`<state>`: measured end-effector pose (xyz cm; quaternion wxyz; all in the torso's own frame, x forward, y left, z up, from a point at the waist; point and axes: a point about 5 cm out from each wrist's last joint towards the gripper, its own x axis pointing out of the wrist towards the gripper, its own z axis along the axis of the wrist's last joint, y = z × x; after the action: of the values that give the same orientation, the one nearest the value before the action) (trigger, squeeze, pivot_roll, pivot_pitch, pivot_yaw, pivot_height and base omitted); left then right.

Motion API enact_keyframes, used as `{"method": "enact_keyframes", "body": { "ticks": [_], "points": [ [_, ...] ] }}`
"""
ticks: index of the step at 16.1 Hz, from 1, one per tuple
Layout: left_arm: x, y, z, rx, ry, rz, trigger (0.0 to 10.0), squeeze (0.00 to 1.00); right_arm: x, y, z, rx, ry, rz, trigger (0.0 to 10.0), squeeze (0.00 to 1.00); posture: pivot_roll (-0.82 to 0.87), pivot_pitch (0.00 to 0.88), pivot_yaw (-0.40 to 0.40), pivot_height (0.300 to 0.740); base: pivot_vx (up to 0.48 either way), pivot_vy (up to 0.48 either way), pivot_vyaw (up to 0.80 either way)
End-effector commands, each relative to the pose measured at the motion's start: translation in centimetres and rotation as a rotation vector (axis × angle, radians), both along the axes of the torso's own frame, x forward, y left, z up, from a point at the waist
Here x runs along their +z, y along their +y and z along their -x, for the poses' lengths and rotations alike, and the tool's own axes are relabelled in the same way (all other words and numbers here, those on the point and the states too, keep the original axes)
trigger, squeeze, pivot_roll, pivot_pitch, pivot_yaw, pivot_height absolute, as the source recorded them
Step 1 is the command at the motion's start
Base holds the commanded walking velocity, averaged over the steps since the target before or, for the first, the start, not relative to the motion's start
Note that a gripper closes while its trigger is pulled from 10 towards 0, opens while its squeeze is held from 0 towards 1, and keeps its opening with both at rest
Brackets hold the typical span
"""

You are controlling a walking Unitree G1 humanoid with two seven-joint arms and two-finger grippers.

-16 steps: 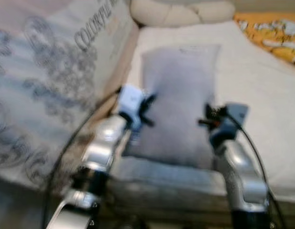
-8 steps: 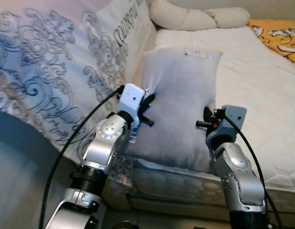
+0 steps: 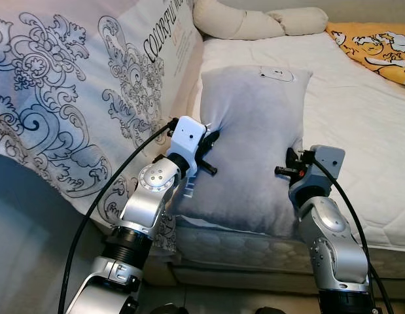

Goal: Clean up the room

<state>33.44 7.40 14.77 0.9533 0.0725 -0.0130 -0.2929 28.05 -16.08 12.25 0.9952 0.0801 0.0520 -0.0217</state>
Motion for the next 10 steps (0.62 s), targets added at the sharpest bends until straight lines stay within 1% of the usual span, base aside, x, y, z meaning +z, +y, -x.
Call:
{"method": "enact_keyframes", "body": {
  "ticks": [1, 2, 10],
  "points": [
    [0.88, 0.11, -0.33, 0.012, -0.045, -0.005, 10.0, 0.00, 0.46, -0.11, 0.03, -0.011, -0.017, 0.016, 10.0, 0.00, -0.09, 0.000, 0.076, 0.740, 0.000, 0.000, 0.00],
    [0.86, 0.09, -0.35, 0.013, -0.045, -0.005, 10.0, 0.00, 0.46, -0.16, 0.04, -0.014, -0.016, 0.016, 10.0, 0.00, -0.09, 0.000, 0.078, 0.740, 0.000, 0.000, 0.00],
    [0.78, 0.09, -0.38, 0.014, -0.037, 0.000, 10.0, 0.00, 0.33, -0.16, 0.08, -0.012, -0.004, 0.017, 10.0, 0.00, -0.09, 0.000, 0.076, 0.740, 0.268, 0.000, 0.00]
  ]
}}
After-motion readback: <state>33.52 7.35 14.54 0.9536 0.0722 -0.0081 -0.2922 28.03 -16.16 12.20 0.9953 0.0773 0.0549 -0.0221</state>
